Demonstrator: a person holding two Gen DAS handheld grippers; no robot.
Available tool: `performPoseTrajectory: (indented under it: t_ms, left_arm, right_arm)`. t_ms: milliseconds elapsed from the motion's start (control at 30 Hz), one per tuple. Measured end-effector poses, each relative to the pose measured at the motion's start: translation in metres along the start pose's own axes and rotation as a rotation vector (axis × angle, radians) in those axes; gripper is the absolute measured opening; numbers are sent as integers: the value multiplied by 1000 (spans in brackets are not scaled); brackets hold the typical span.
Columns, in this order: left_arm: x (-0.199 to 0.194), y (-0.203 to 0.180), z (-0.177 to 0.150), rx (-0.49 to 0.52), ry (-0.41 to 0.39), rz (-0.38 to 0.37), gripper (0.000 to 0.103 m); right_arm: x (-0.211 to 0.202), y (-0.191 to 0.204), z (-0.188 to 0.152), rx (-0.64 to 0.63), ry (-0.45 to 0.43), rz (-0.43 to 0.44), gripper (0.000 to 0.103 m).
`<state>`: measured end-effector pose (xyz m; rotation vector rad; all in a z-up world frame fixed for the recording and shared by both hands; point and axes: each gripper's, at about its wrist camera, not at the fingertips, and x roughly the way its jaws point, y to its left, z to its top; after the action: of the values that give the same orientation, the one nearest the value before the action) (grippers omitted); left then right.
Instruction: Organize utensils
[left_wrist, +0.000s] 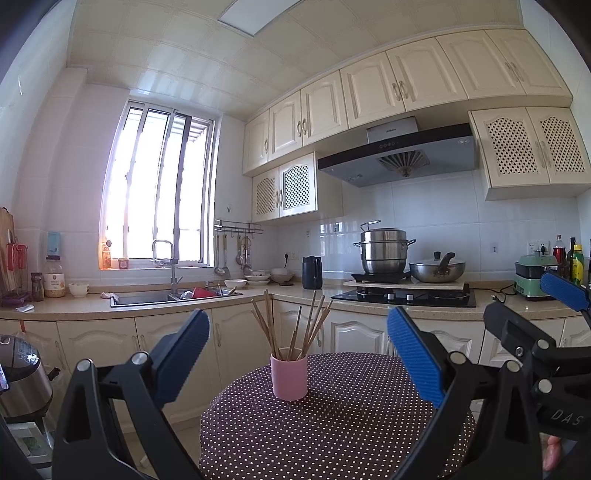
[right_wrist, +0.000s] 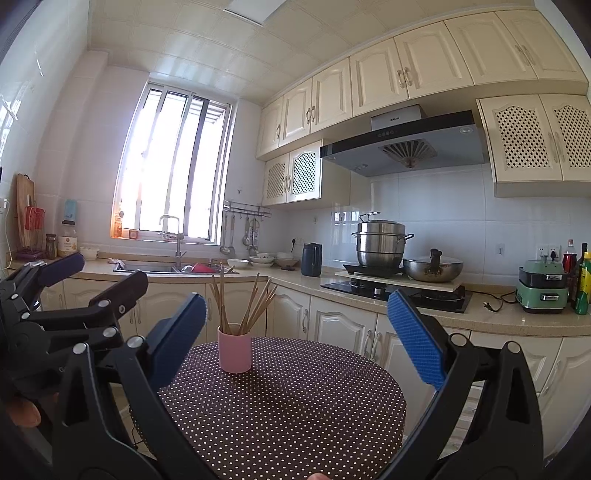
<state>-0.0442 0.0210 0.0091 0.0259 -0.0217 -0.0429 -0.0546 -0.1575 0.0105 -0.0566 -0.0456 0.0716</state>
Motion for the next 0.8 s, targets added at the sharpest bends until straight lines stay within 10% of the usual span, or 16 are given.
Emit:
performPoseTrajectory:
  t_ms: [800]
  left_arm:
    - [104,-17,-43,56,130,23,95]
  right_arm:
    - [97,-22,-51,83,125,-7,97]
